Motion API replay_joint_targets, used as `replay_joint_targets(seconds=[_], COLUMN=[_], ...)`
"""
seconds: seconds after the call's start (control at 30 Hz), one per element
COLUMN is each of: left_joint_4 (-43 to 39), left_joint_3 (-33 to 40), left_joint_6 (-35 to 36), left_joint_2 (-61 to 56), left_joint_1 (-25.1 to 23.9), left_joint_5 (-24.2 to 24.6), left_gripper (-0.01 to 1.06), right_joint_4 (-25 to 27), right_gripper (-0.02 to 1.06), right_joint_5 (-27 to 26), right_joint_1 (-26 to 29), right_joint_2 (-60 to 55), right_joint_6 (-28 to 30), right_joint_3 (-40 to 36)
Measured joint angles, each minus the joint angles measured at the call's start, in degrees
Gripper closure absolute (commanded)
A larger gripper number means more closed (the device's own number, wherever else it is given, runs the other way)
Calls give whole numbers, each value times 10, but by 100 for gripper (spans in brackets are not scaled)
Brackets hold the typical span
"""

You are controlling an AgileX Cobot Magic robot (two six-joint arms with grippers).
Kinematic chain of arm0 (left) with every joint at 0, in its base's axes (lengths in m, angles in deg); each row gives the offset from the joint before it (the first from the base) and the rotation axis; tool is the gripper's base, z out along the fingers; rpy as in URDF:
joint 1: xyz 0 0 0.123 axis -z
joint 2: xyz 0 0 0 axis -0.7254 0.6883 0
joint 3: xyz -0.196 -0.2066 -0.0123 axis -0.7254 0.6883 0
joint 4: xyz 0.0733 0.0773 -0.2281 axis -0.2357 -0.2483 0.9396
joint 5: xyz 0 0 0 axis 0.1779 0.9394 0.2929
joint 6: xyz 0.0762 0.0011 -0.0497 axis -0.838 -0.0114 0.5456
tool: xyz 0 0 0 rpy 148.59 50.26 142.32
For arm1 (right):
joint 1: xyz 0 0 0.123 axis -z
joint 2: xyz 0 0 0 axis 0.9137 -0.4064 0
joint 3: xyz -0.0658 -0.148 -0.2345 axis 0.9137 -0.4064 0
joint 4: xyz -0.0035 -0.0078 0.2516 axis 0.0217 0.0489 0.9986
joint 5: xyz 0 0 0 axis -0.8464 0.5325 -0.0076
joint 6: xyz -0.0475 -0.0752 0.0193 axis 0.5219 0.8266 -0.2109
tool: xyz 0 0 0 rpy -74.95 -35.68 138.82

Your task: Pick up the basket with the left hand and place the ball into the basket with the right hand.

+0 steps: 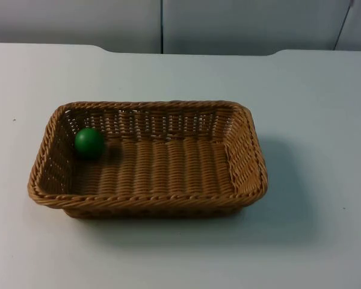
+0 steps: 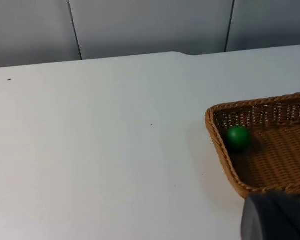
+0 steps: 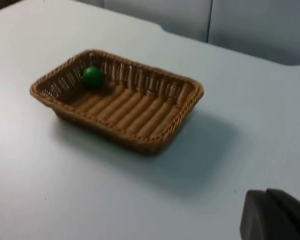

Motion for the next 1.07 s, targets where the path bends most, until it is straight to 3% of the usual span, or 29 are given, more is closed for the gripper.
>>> replay_joint_targets(seconds=[0.27,0.73,0.93,1.07], left_joint_4=[1,-2,-2,-2], left_joint_3=[41,90,90,90], left_joint_6=[0,0,0,0], left_joint_2=[-48,-48,-48,-48], left_joint_1=[0,0,0,0], left_joint_5=[10,-1,-2,-3], left_gripper=[105,105,105,105], right_joint_4=[16,29,32,32], right_gripper=[105,105,105,105], right_joint_5=[-14,-30,-31,-31], right_joint_1=[0,1,98,224], right_joint_2=[0,0,0,0], right_joint_6=[24,18,18,18], right_joint_3=[-51,-57,-57,-57])
